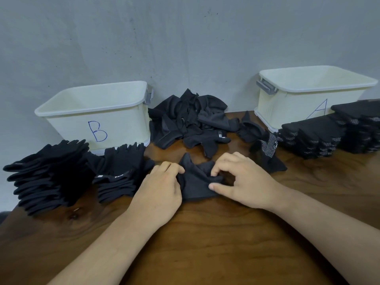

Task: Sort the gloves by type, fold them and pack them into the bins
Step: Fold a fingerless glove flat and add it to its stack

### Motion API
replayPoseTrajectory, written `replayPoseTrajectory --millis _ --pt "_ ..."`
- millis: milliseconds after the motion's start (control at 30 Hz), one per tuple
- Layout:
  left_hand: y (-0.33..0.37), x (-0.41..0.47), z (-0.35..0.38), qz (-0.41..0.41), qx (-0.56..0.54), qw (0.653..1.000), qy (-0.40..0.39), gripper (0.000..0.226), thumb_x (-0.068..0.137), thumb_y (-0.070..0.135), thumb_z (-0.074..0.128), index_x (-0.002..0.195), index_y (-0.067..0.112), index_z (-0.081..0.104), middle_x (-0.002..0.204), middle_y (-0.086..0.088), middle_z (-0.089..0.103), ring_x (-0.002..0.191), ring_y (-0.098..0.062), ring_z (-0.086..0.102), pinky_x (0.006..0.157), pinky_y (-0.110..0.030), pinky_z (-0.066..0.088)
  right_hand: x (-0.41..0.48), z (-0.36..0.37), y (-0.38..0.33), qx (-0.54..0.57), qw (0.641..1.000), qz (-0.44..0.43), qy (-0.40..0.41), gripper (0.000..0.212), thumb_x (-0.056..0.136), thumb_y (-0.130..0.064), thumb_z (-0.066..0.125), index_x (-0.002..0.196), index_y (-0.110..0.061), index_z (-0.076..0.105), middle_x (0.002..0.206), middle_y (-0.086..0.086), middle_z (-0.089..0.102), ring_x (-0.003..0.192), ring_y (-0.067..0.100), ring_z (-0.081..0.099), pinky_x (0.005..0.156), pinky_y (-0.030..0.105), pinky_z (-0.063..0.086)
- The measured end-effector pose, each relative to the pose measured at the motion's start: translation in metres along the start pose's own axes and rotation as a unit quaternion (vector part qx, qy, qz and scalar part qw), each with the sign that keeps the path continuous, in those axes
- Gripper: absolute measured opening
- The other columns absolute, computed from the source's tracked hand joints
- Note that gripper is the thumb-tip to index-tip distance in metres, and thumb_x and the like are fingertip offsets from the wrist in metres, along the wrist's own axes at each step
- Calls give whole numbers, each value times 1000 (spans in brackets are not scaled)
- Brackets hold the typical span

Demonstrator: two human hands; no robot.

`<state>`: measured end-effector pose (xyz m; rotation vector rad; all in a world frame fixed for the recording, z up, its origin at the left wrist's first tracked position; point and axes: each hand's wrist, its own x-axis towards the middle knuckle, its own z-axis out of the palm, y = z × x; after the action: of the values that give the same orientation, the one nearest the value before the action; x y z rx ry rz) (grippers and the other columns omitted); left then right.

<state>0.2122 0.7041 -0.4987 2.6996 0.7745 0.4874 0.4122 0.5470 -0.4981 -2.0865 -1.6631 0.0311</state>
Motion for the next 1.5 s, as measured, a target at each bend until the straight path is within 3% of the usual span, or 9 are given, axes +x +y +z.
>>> replayPoseTrajectory --millis 233,400,500,600,767,867,1067,1300,1500 --pt "3 -4 -7 15 -25 1000 0 22 100 29 53 115 40 64 99 19 55 100 -4 49 91 -29 48 6 -5 0 273 948 144 80 39 94 -12 75 118 -40 60 121 -19 67 86 8 74 85 26 57" --pt "13 -6 -8 60 -57 996 41 22 103 44 55 86 35 66 71 13 49 79 -7 54 66 -22 42 5 -2 8 151 976 96 126 39 99 -14 66 127 -41 64 131 -25 53 121 -2 56 91 17 48" --pt "11 -4 -5 108 -15 993 54 16 102 48 56 105 37 68 102 21 56 103 -2 49 89 -24 42 5 0 2 85 994 -25 63 35 107 -33 61 141 -37 62 150 -25 49 143 1 43 115 20 37" --pt "4 -5 4 124 27 992 -6 43 99 59 46 133 38 59 142 21 50 145 -6 34 121 -32 26 6 5 -2 -41 990 -89 -98 57 112 -54 41 166 -40 29 172 -25 19 160 -2 12 130 30 13" --pt "1 -1 2 87 30 995 -44 47 92 74 38 126 46 55 133 28 46 136 -1 36 126 -42 25 16 2 1 -98 974 -61 -197 64 112 -62 23 169 -45 -1 172 -31 -15 155 -10 -23 131 39 -11" --pt "1 -1 0 75 28 995 -59 44 89 78 40 120 49 50 124 29 43 126 0 38 124 -39 27 18 0 4 -65 982 -55 -171 65 110 -64 32 168 -46 11 174 -30 -3 158 -9 -11 130 32 -6" --pt "8 -3 -2 51 17 998 -43 47 80 87 45 101 45 47 107 25 44 106 -2 41 106 -29 36 19 3 22 -61 993 48 94 37 103 -25 58 139 -33 66 143 -11 53 134 15 45 109 44 48" --pt "11 -5 -1 69 -20 997 -6 37 95 75 45 90 40 53 88 20 54 97 -2 49 99 -29 39 35 10 26 -150 981 111 53 47 106 -20 47 152 -29 53 172 -5 32 163 26 13 123 51 33" --pt "9 -2 1 27 -123 992 -22 32 105 55 46 86 34 62 90 16 61 100 -5 56 89 -34 46 32 8 23 -80 985 53 143 44 105 -18 56 149 -22 60 155 -7 54 150 16 37 126 34 32"
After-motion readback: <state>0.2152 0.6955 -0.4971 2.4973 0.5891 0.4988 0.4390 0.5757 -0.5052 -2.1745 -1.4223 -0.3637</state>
